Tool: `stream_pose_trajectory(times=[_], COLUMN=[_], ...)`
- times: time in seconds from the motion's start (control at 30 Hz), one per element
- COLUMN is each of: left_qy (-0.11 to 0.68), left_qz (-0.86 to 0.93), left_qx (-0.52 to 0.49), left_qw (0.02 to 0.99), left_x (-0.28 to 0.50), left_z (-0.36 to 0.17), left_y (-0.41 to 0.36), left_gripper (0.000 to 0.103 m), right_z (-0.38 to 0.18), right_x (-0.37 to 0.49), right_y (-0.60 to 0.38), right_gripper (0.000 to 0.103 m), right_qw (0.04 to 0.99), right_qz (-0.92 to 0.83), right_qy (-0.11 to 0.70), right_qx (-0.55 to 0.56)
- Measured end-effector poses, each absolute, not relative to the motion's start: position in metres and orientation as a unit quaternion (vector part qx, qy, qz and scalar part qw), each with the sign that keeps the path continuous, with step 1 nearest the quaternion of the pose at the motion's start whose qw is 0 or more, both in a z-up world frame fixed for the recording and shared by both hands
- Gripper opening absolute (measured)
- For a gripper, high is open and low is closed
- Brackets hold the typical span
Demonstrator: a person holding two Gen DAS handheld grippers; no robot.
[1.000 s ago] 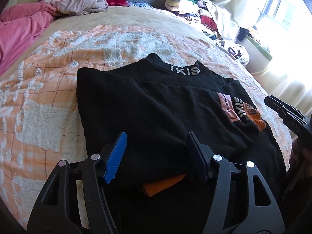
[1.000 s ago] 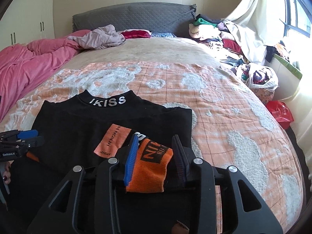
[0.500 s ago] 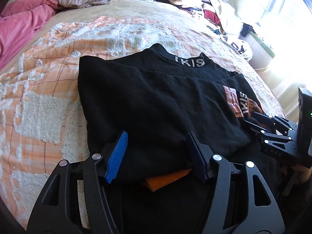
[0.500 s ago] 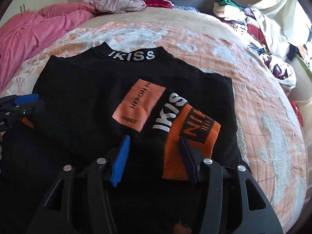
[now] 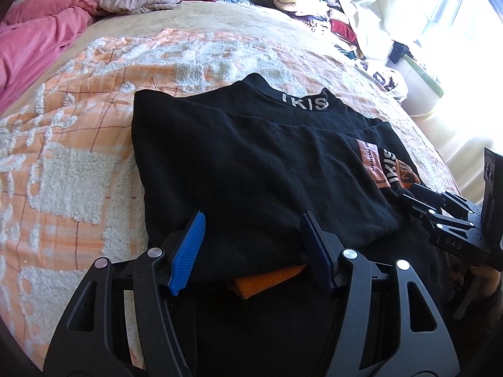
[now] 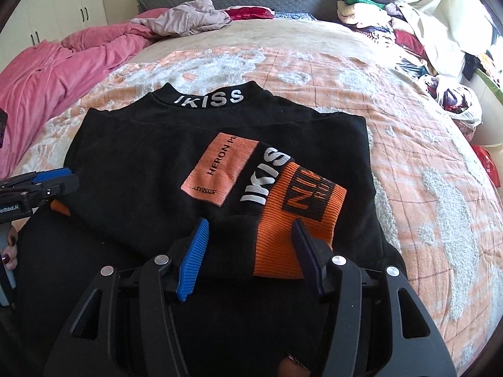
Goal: Fold small clothes
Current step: 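Lay the cuff on the sweatshirt body and open the right tool, then move both open tools back toward the sweatshirt hem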
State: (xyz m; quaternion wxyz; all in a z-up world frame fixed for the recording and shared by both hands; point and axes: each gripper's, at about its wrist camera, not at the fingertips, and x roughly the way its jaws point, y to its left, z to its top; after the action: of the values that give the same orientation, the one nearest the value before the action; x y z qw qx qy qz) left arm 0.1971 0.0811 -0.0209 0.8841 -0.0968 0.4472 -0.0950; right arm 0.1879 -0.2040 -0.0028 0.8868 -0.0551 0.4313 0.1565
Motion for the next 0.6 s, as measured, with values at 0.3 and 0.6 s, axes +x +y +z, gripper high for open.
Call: stream_pose_trajectory(times=[0.3, 0.6], left_qy=[0.446, 0.437], left_qz=[-0.096, -0.097], left_qx=[-0.094, -0.085], left_qw=[0.885, 0.89], left_x=[0.192, 0.186], left_z=[-0.017, -0.005], left_y=[0.079, 0.072], left_gripper=[0.055, 0.073], right_z=[0.01, 0.022], right_x=[0.182, 0.176], right_y=[-0.211, -0.211], right_gripper=[0.068, 0.09], right_qw=[0.892, 0.902], right_qz=[0.164, 0.162], right_qy=[0.421, 0.398], right_qx=[-0.029, -0.027])
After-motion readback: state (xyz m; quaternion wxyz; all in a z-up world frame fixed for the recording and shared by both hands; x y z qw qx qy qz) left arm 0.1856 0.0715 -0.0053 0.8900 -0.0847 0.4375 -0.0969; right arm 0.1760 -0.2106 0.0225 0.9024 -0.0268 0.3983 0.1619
